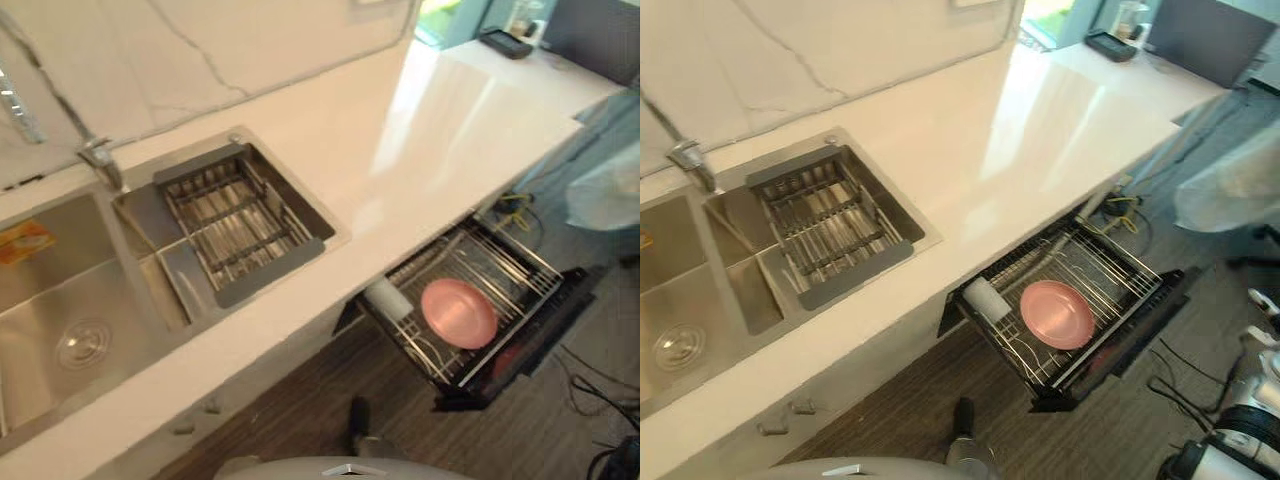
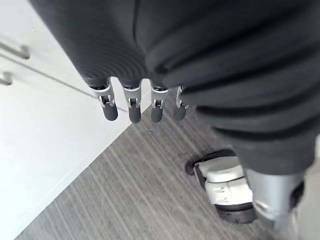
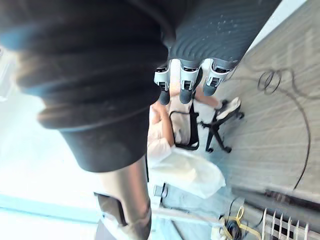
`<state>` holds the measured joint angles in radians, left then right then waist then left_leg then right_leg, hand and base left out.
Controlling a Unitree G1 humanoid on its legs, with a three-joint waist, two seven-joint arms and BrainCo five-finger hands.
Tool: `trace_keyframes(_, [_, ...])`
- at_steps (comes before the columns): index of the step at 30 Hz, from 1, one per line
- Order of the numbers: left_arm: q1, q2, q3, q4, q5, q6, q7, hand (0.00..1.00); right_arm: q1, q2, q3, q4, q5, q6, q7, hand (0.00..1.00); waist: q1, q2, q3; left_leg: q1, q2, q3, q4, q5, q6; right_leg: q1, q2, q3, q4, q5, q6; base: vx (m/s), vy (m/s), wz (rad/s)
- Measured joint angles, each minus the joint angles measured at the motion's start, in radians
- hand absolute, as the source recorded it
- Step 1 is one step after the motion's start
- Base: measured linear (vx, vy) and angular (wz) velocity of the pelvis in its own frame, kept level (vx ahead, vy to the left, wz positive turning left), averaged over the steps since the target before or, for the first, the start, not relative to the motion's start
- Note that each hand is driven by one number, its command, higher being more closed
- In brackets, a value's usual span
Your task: Walk over to the sink, pick up the cup, carry it to the dishwasher, place the cup inside the dishwasher, then close the dishwasher door
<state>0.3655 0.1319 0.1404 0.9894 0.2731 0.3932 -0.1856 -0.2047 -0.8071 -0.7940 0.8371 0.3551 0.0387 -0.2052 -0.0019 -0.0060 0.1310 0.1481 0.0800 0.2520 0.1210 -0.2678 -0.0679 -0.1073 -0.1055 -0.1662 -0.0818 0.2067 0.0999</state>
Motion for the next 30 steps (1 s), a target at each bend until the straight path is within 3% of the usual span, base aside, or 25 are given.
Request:
trace_keyframes(2, [-0.020, 0.013, 0.016, 0.000, -0.034, -0.012, 0.030, 0.00, 0.040, -0.001, -0.030, 0.049, 0.002, -0.001, 0.034, 0.00, -0.019, -0.009, 0.005, 0.002, -0.002, 0.007, 0.002, -0.005, 0.002, -0.004, 0.003, 0.013, 0.000, 0.002, -0.001, -0.03, -0.009, -0.26])
trace_keyframes(6, [-0.060, 0.022, 0.027, 0.000, -0.116, -0.024, 0.076, 0.00, 0.106, 0.022, -0.081, 0.067, 0.014, 0.001, 0.067, 0.00, -0.029, -0.006, 0.012, -0.007, -0.003, 0.029, 0.024, -0.031, 0.006, -0.021, 0.007, 0.043, 0.000, 0.000, -0.006, -0.04, -0.006, -0.26])
trace_keyframes(12, [-0.102, 0.024, 0.088, -0.001, -0.163, -0.024, 0.102, 0.00, 0.192, 0.206, -0.161, 0.031, 0.036, -0.009, 0.070, 0.00, -0.032, 0.006, 0.022, -0.016, -0.001, 0.050, 0.043, -0.048, 0.009, -0.034, 0.009, 0.053, 0.000, 0.000, -0.005, -0.01, -0.002, -0.09])
trace_keyframes(17, [-0.112, 0.012, 0.136, -0.036, -0.162, -0.025, 0.112, 0.00, 0.220, 0.342, -0.160, -0.110, 0.036, -0.043, 0.056, 0.00, -0.019, 0.053, 0.056, -0.023, 0.001, 0.064, 0.070, -0.056, 0.009, -0.036, 0.009, 0.061, 0.001, 0.001, -0.003, 0.02, 0.003, -0.05])
trace_keyframes(25, [-0.147, -0.024, 0.132, -0.037, -0.162, -0.029, 0.108, 0.00, 0.162, 0.396, -0.073, -0.168, 0.050, -0.062, 0.003, 0.00, 0.019, 0.099, 0.094, -0.044, -0.005, 0.078, 0.123, -0.047, -0.002, -0.043, -0.004, 0.071, 0.001, -0.006, 0.006, 0.00, 0.000, -0.03])
trace_keyframes(30, [-0.147, -0.037, 0.101, -0.036, -0.162, -0.027, 0.095, 0.00, 0.150, 0.417, -0.030, -0.189, 0.051, -0.062, -0.022, 0.00, 0.029, 0.121, 0.114, -0.076, -0.036, 0.077, 0.146, 0.001, 0.002, -0.057, -0.042, 0.072, 0.001, -0.004, 0.009, -0.03, -0.026, 0.07])
